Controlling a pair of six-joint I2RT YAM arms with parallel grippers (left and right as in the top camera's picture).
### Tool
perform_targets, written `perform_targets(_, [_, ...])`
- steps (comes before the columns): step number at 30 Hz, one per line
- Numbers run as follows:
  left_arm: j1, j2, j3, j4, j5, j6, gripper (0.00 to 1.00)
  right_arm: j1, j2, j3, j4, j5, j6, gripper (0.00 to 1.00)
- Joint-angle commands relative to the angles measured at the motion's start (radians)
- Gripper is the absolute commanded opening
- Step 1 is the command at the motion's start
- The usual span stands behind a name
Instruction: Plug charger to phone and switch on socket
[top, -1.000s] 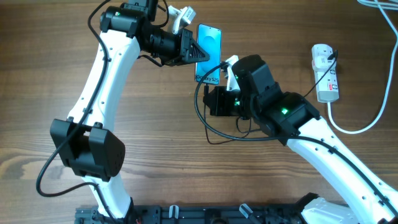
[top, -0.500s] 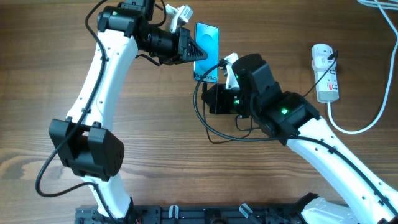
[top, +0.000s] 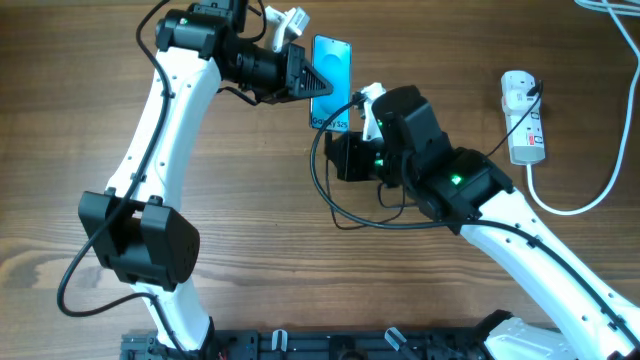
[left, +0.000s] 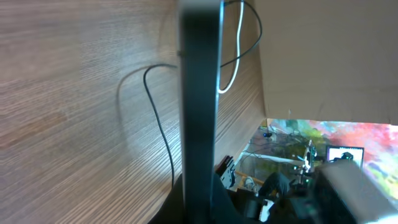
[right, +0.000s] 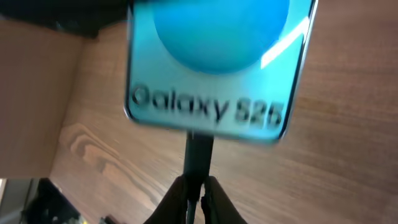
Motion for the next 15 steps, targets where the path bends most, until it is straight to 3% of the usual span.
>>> perform_targets(1, [-0.013,-0.032,0.011,-0.03,0.054,0.02,0.04,-0.023,0.0,0.018,0.029,0.112,-0.016,0.16])
perform_targets(6, [-0.004,-0.031,0.011,-0.023,0.03,0.018,0.04,-0.023,0.0,0.018,0.019,-0.011,-0.01,0.23])
perform_targets(8, [0.011,-0.031,0.011,-0.026,-0.002,0.014,0.04,-0.023,0.0,0.018,-0.006,-0.081,-0.01,0.41])
perform_targets(11, [0.023,-0.031,0.01,-0.046,-0.097,0.006,0.04,-0.023,0.0,0.018,-0.067,-0.14,-0.01,0.83])
perform_targets(13, [0.019,-0.026,0.003,-0.078,-0.156,0.003,0.04,-0.023,0.0,0.018,-0.135,-0.159,-0.014,0.97])
perform_targets(15, [0.01,-0.018,-0.019,-0.086,-0.173,0.003,0.04,-0.023,0.0,0.018,-0.182,-0.159,-0.043,1.0])
